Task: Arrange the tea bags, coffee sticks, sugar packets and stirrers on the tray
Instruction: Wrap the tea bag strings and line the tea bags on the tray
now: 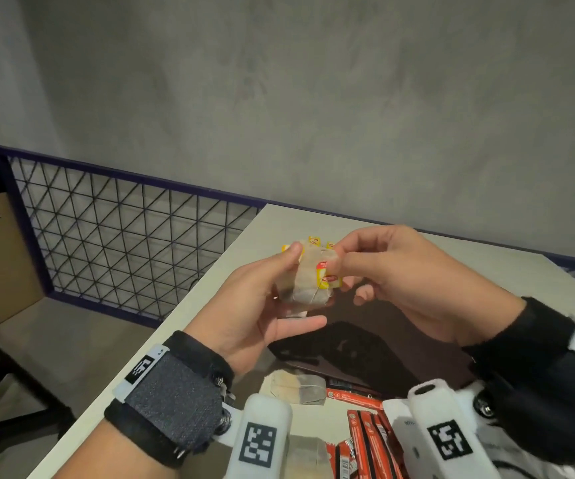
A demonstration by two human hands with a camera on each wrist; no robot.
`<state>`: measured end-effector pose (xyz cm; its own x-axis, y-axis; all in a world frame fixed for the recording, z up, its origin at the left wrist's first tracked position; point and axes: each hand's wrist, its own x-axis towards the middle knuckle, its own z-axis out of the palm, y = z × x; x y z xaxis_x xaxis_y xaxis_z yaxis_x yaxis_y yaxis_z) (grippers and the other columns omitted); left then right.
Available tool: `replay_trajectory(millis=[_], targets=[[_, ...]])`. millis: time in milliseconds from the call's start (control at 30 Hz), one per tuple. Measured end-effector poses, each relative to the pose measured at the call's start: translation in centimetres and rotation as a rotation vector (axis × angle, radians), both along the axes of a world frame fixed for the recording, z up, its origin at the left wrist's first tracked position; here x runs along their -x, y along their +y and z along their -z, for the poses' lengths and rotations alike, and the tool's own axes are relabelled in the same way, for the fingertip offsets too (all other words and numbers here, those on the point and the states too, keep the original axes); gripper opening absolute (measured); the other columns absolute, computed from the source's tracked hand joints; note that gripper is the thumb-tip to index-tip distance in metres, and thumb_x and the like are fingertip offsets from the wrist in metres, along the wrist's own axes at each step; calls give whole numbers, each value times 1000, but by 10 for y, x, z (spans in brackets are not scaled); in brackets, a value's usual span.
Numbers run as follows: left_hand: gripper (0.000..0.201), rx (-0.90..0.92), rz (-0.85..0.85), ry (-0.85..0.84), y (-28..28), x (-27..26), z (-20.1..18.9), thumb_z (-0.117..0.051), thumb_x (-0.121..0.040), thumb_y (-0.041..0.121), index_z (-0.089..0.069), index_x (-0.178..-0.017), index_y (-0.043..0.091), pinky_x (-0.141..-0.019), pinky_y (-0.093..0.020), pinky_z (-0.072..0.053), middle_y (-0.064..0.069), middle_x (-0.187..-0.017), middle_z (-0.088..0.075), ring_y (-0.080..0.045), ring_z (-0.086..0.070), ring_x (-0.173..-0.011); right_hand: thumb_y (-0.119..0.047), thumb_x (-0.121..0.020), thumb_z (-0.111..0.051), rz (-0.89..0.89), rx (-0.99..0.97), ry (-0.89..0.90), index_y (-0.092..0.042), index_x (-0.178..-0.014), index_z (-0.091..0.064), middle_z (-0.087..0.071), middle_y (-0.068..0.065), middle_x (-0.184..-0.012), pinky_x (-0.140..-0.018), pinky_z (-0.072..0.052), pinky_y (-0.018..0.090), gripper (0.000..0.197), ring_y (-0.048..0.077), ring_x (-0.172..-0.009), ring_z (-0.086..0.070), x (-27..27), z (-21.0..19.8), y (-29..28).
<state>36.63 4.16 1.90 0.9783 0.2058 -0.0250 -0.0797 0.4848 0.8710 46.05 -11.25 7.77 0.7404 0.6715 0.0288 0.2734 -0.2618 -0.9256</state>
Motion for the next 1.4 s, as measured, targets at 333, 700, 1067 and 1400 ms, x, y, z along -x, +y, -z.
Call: replay_trajectory(millis=[333,700,1067,1400], targets=[[26,-31,-84,94,-4,-1,1,-56,-101,20,-68,-123,14,-52,-25,-57,-3,-91,-78,-17,-75,-73,1,-89,-67,-26,-208,208,-7,-85,-70,-72,18,-87,-60,-56,28,9,23,-74,-64,18,1,-36],[25,-123,-50,13,-22,1,4,-79,-76,20,-75,-99,11,-47,-17,-49,-3,-83,-72,-6,-64,-60,-4,-87,-77,-4,-64,-54,-5,-97,-71,-73,19,-76,-55,-55,25,11,24,-62,-68,22,8,-34],[25,-47,-203,29,-24,1,-3,-80,-68,16,-74,-91,9,-41,-17,-42,-4,-77,-70,-9,-58,-56,-16,-87,-79,125,-57,-168,-10,-85,-76,-76,12,-73,-70,-62,45,7,34,-74,-73,21,8,-33],[15,123,-374,0,-18,1,-9,-78,-75,9,-72,-88,11,-41,-18,-40,3,-65,-65,-7,-56,-53,-12,-87,-78,90,-50,-83,-4,-88,-74,-74,18,-74,-58,-58,37,9,27,-60,-71,18,8,-40]])
